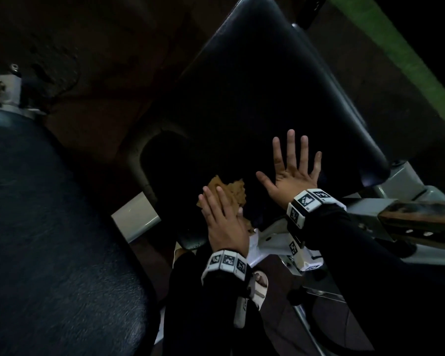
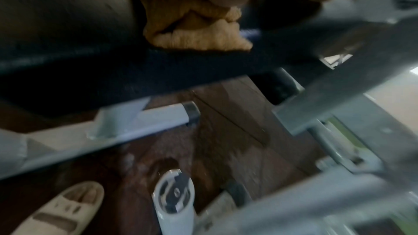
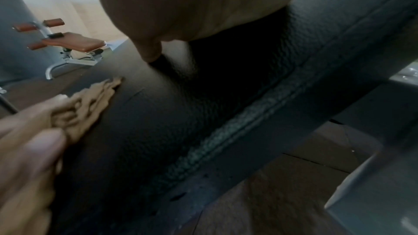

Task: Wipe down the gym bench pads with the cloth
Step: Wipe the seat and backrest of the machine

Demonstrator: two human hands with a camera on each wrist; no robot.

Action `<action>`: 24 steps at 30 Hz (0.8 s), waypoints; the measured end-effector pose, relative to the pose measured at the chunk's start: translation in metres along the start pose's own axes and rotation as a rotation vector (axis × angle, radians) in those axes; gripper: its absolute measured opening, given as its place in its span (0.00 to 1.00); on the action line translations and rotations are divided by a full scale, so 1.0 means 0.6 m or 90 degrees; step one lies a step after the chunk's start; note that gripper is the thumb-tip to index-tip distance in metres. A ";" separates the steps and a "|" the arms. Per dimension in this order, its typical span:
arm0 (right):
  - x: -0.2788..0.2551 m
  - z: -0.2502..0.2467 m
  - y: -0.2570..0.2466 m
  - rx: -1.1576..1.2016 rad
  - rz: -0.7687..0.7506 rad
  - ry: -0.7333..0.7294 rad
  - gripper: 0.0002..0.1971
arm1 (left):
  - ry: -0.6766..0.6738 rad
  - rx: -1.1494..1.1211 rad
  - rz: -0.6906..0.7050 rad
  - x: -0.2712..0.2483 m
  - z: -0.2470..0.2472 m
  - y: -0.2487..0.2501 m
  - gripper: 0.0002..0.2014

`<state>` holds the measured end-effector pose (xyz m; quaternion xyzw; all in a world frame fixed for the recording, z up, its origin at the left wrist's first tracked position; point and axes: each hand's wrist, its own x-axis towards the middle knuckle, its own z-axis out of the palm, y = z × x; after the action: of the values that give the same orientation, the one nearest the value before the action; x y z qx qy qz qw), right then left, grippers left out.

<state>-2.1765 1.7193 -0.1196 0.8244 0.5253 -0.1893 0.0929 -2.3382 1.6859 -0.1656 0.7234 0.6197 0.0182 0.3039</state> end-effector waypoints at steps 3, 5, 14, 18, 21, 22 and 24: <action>0.001 -0.001 0.000 0.006 -0.004 -0.008 0.42 | 0.068 -0.048 -0.039 0.037 -0.011 -0.024 0.33; 0.002 -0.001 -0.001 0.011 -0.007 -0.010 0.42 | 0.103 -0.096 -0.096 0.053 -0.018 -0.053 0.32; 0.002 -0.006 -0.005 0.016 -0.010 -0.025 0.43 | 0.116 -0.218 -0.300 -0.009 -0.004 -0.087 0.32; 0.002 -0.008 -0.007 0.009 -0.006 -0.028 0.43 | 0.071 -0.187 -0.178 -0.040 0.012 -0.021 0.31; 0.002 -0.009 -0.009 0.000 0.002 -0.028 0.43 | 0.044 -0.147 -0.098 -0.040 0.015 0.013 0.32; 0.002 -0.009 -0.009 -0.004 0.004 -0.027 0.43 | 0.043 -0.135 -0.087 -0.031 0.012 0.018 0.32; 0.003 -0.010 -0.010 -0.008 0.008 -0.029 0.43 | 0.067 -0.108 -0.080 -0.007 0.004 0.018 0.32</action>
<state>-2.1801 1.7256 -0.1148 0.8226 0.5190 -0.2043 0.1109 -2.3284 1.6805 -0.1611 0.6527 0.6754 0.0893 0.3315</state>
